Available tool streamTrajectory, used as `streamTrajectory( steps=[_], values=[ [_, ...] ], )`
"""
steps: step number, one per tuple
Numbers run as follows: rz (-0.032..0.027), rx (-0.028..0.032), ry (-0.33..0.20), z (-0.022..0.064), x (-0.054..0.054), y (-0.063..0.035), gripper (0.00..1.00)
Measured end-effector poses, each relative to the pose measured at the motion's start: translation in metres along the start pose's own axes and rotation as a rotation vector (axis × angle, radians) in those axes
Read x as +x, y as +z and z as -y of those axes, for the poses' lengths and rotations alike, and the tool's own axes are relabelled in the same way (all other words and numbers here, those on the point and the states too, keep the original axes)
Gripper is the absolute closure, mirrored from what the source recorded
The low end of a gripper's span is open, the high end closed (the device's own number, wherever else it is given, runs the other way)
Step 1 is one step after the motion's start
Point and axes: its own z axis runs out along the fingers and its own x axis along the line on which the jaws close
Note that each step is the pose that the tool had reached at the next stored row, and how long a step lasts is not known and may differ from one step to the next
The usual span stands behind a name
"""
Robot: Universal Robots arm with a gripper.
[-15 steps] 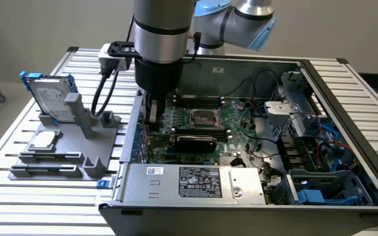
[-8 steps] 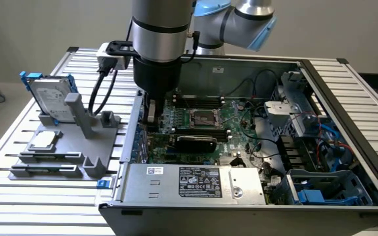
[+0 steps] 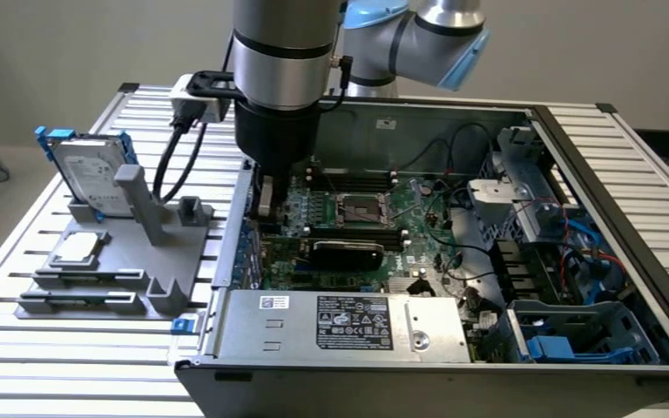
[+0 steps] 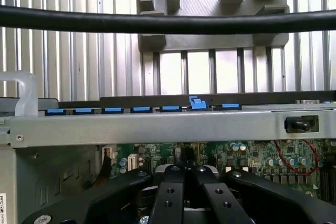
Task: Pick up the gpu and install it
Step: 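Press down on the gpu until it lock into place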
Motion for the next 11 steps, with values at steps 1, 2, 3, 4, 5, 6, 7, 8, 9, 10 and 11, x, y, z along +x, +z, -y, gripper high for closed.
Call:
streamTrajectory(
  steps=[1,2,3,4,5,6,7,8,9,10,11],
  values=[
    [0.0004,-0.0017,0.004,-0.0001,0.0,0.0,0.89],
    [0.0009,-0.0032,0.009,-0.0001,-0.0001,0.0,0.89],
    [0.0012,-0.0045,0.013,-0.0001,-0.0001,0.0,0.89],
    [0.0017,-0.0057,0.017,-0.0001,-0.0001,0.0,0.89],
    [0.0024,-0.0069,0.022,-0.0001,-0.0002,0.0,0.89],
    [0.0031,-0.0081,0.028,-0.0001,-0.0002,0.0,0.89],
    [0.0038,-0.0091,0.034,-0.0001,-0.0003,0.0001,0.89],
    [0.0044,-0.01,0.038,-0.0001,-0.0004,0.0001,0.89],
    [0.005,-0.0111,0.043,-0.0001,-0.0005,0.0001,0.89],
    [0.0055,-0.0121,0.047,-0.0001,-0.0007,0.0001,0.89],
    [0.0058,-0.0133,0.051,-0.0001,-0.0009,0.0,0.89]
  ],
)
